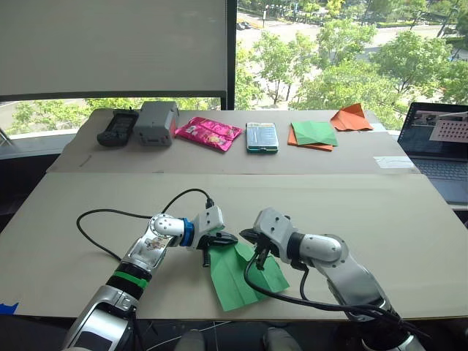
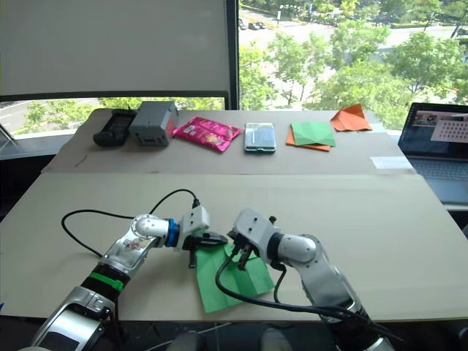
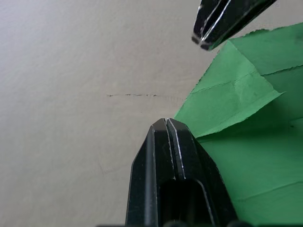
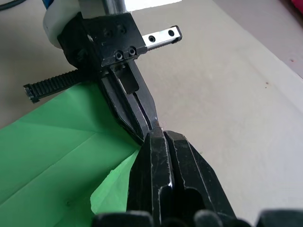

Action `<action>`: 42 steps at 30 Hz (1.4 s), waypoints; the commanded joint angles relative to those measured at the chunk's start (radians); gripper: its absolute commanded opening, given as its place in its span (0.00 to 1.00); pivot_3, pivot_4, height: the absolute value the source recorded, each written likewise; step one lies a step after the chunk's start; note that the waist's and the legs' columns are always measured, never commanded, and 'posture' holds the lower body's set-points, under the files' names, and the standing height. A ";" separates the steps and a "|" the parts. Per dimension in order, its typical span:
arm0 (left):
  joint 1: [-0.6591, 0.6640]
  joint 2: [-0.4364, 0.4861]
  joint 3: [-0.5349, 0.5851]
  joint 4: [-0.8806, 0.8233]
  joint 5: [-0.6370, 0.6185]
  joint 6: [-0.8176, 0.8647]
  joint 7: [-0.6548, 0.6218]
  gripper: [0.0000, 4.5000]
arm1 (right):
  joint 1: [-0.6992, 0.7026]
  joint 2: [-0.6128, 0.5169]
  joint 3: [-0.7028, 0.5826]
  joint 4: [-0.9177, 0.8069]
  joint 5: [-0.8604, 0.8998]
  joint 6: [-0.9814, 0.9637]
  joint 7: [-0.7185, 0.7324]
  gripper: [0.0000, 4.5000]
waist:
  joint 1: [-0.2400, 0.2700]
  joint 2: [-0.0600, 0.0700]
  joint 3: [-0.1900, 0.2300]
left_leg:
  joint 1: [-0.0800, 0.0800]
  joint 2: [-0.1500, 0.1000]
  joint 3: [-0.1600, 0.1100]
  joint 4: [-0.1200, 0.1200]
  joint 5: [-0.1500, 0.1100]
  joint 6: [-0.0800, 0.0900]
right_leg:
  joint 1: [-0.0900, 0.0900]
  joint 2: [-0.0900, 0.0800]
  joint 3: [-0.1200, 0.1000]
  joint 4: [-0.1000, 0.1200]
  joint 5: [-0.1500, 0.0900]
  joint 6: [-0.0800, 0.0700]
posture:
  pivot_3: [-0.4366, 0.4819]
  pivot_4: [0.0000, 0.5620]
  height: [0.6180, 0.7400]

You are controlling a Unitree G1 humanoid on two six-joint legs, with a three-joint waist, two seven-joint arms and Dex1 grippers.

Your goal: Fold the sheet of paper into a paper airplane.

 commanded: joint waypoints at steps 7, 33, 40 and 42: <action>0.017 0.003 -0.029 0.010 0.039 0.010 0.004 0.00 | -0.011 0.012 0.037 0.081 -0.013 -0.053 -0.038 0.00 | -0.002 0.000 0.000 | 0.000 0.000 0.000 0.000 0.000 0.000 | 0.000 0.000 0.000 0.000 0.000 0.000 | 0.48 0.27 0.97; 0.038 0.016 -0.029 -0.023 0.043 0.022 0.005 0.00 | 0.018 0.004 0.080 0.166 -0.007 0.090 -0.044 0.00 | -0.004 0.001 -0.001 | 0.001 0.000 0.000 0.000 0.000 0.000 | 0.001 0.000 0.000 0.000 -0.001 0.000 | 0.48 0.27 0.97; 0.045 0.028 -0.026 -0.032 0.042 0.024 -0.002 0.00 | 0.033 -0.010 0.050 0.170 0.007 0.111 -0.051 0.00 | -0.004 0.001 -0.003 | 0.002 0.000 0.000 0.000 0.000 0.000 | 0.001 0.000 0.000 0.000 -0.001 0.000 | 0.48 0.27 0.97; 0.047 0.030 -0.026 -0.037 0.042 0.026 -0.003 0.00 | 0.039 -0.015 0.046 0.170 0.013 0.120 -0.057 0.00 | -0.004 0.001 -0.003 | 0.002 0.000 0.000 0.000 0.000 0.000 | 0.002 0.000 0.000 -0.001 -0.001 0.000 | 0.48 0.27 0.97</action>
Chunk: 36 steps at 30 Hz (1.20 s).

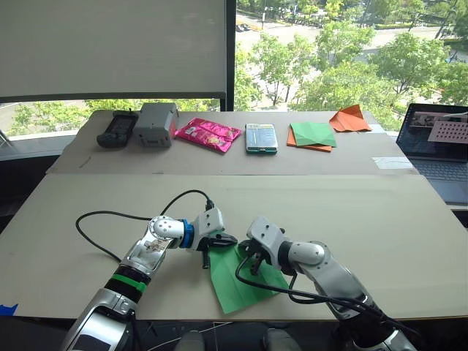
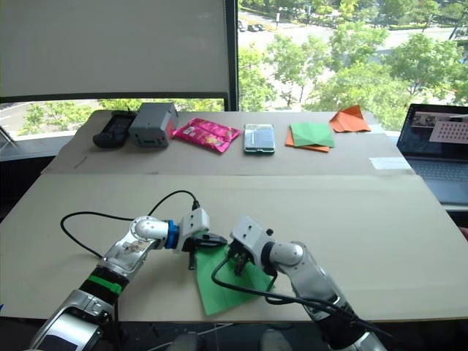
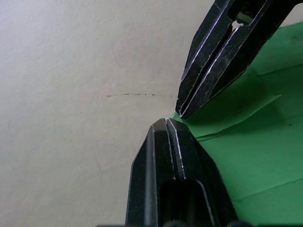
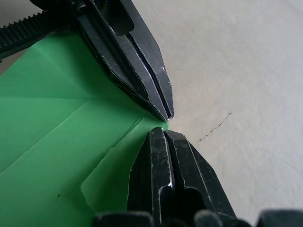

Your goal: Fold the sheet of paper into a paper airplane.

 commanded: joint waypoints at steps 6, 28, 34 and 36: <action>0.020 0.020 -0.026 -0.001 0.026 0.025 -0.015 0.00 | 0.054 -0.050 0.004 0.029 0.002 0.091 -0.008 0.00 | 0.000 0.000 0.000 | 0.000 0.000 0.000 0.000 0.000 -0.001 | 0.000 0.000 0.000 0.000 0.000 0.000 | 0.48 0.27 0.97; 0.015 0.018 -0.030 -0.001 0.028 0.033 -0.015 0.00 | 0.154 -0.119 -0.003 -0.048 0.006 0.120 -0.040 0.00 | 0.005 -0.002 -0.001 | 0.000 0.000 0.000 -0.001 -0.004 -0.006 | 0.000 -0.001 0.000 -0.002 -0.001 0.000 | 0.48 0.27 0.97; 0.013 0.019 -0.031 0.001 0.027 0.032 -0.015 0.00 | 0.182 -0.142 -0.015 -0.071 0.011 0.126 -0.044 0.00 | 0.006 -0.005 -0.001 | 0.000 0.000 0.000 -0.001 -0.005 -0.008 | 0.000 -0.001 0.000 -0.003 -0.001 0.000 | 0.48 0.27 0.97; 0.013 0.018 -0.031 0.002 0.027 0.032 -0.015 0.00 | 0.193 -0.152 -0.018 -0.078 0.012 0.128 -0.049 0.00 | 0.007 -0.005 0.000 | 0.000 0.000 0.000 -0.001 -0.005 -0.008 | 0.000 -0.001 0.000 -0.003 -0.001 0.000 | 0.48 0.27 0.97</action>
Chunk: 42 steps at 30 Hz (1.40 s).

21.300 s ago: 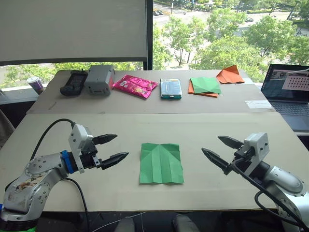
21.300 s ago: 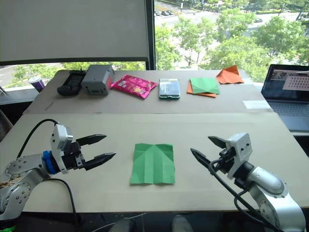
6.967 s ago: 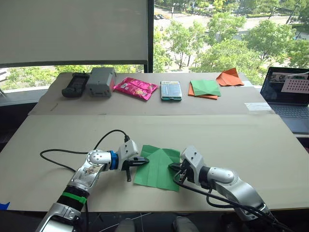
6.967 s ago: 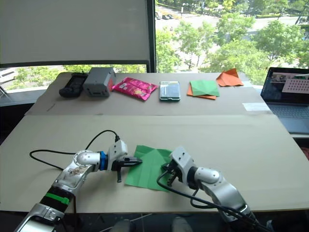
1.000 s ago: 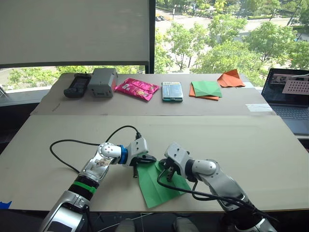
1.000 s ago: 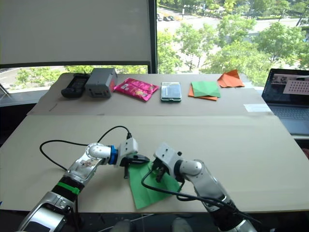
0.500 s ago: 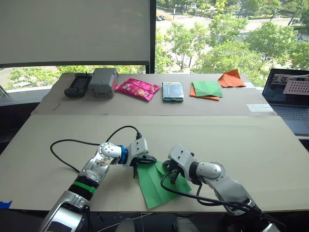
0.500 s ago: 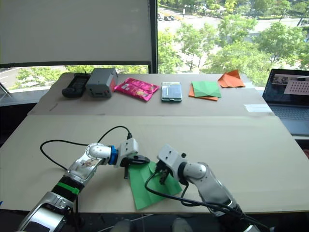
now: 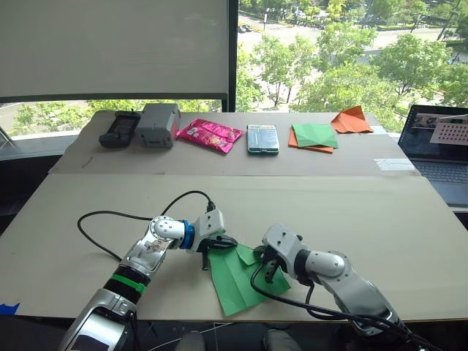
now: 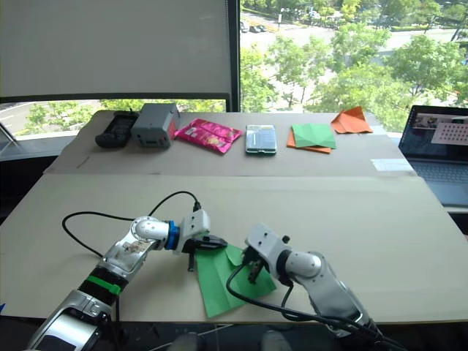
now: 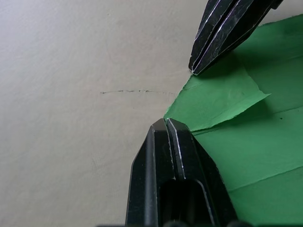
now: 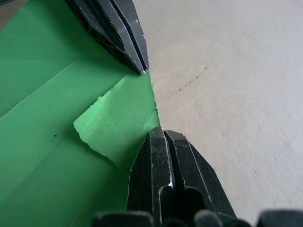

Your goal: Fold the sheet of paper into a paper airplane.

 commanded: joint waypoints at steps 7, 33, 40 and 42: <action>0.007 0.010 -0.022 0.031 0.028 0.011 -0.007 0.00 | 0.124 -0.082 -0.003 0.040 -0.004 0.092 -0.015 0.00 | 0.007 -0.002 0.000 | 0.000 0.000 0.000 0.000 -0.001 -0.002 | 0.000 0.000 0.000 -0.002 0.000 0.000 | 0.48 0.27 0.97; -0.005 0.001 -0.024 0.061 0.031 -0.011 -0.009 0.00 | 0.200 -0.137 -0.082 -0.070 0.035 0.151 -0.027 0.00 | 0.023 -0.003 -0.006 | -0.004 0.000 0.000 0.000 -0.002 -0.004 | 0.001 -0.002 0.000 -0.011 0.000 0.000 | 0.48 0.27 0.97; -0.009 -0.002 -0.023 0.070 0.032 -0.019 -0.012 0.00 | 0.180 -0.128 -0.180 -0.192 0.115 0.138 -0.015 0.00 | 0.023 -0.002 -0.005 | -0.006 0.000 0.000 0.000 -0.002 -0.004 | 0.000 -0.002 0.000 -0.011 0.000 0.000 | 0.48 0.27 0.97; -0.010 -0.002 -0.023 0.072 0.032 -0.021 -0.012 0.00 | 0.172 -0.112 -0.213 -0.230 0.154 0.100 0.000 0.00 | 0.022 -0.002 -0.004 | -0.008 0.000 0.000 0.001 -0.002 -0.004 | -0.002 -0.002 -0.001 -0.011 0.000 0.000 | 0.48 0.27 0.97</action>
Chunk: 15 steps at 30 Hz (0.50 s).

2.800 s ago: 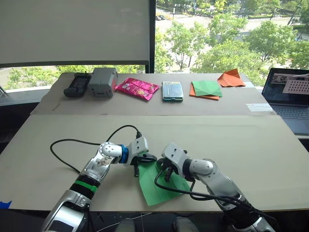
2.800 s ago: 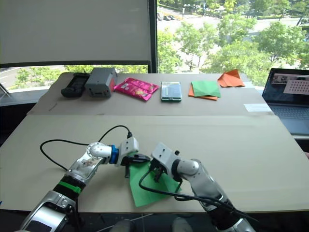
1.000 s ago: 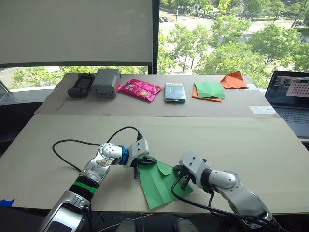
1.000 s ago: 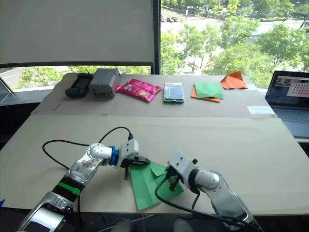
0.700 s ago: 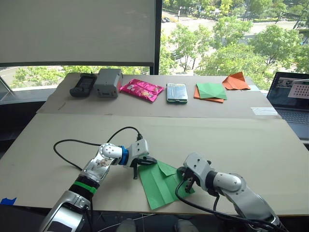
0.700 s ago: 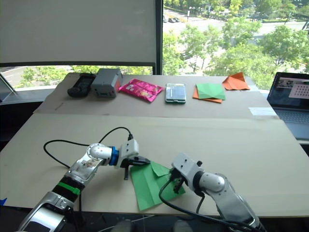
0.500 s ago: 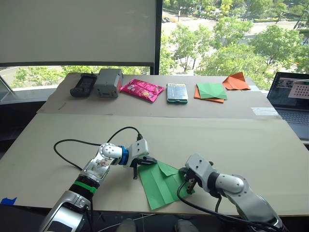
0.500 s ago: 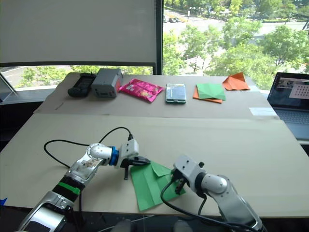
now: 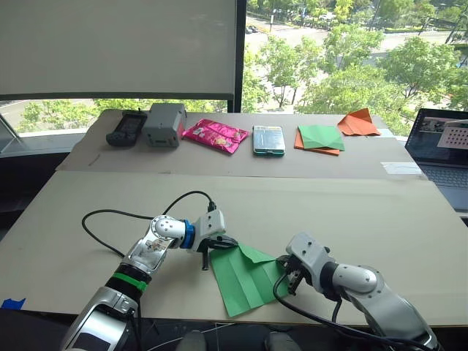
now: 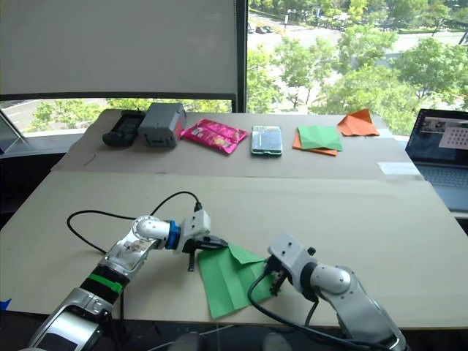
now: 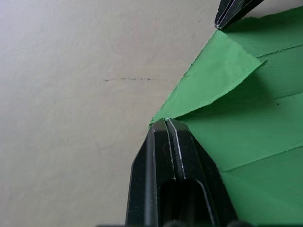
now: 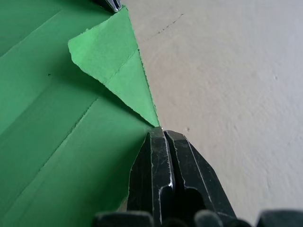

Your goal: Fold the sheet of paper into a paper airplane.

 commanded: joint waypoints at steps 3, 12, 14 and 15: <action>0.004 0.002 -0.015 0.038 0.033 -0.003 0.006 0.00 | -0.015 0.044 -0.094 -0.070 0.104 -0.071 0.032 0.00 | -0.003 0.003 0.001 | -0.004 0.000 0.000 0.000 0.000 0.000 | -0.004 0.000 0.000 0.000 0.000 0.000 | 0.48 0.27 0.97; -0.007 0.006 -0.001 0.011 0.023 -0.006 0.002 0.00 | -0.071 0.117 0.043 -0.004 0.089 -0.169 0.025 0.00 | -0.004 0.005 0.002 | -0.008 0.000 0.000 0.000 0.005 0.008 | -0.009 0.001 0.001 0.002 0.001 0.002 | 0.48 0.27 0.97; -0.005 0.010 0.006 -0.002 0.019 -0.003 0.005 0.00 | -0.075 0.119 0.077 0.025 0.061 -0.178 0.013 0.00 | -0.003 0.005 0.002 | -0.009 0.000 0.000 0.000 0.005 0.009 | -0.010 0.001 0.001 0.002 0.002 0.002 | 0.48 0.27 0.97; -0.003 0.013 0.012 -0.015 0.013 0.002 0.005 0.00 | -0.075 0.122 0.089 0.049 0.049 -0.180 0.003 0.00 | -0.004 0.006 0.002 | -0.010 0.000 0.000 0.000 0.005 0.009 | -0.011 0.001 0.001 0.002 0.002 0.002 | 0.48 0.27 0.97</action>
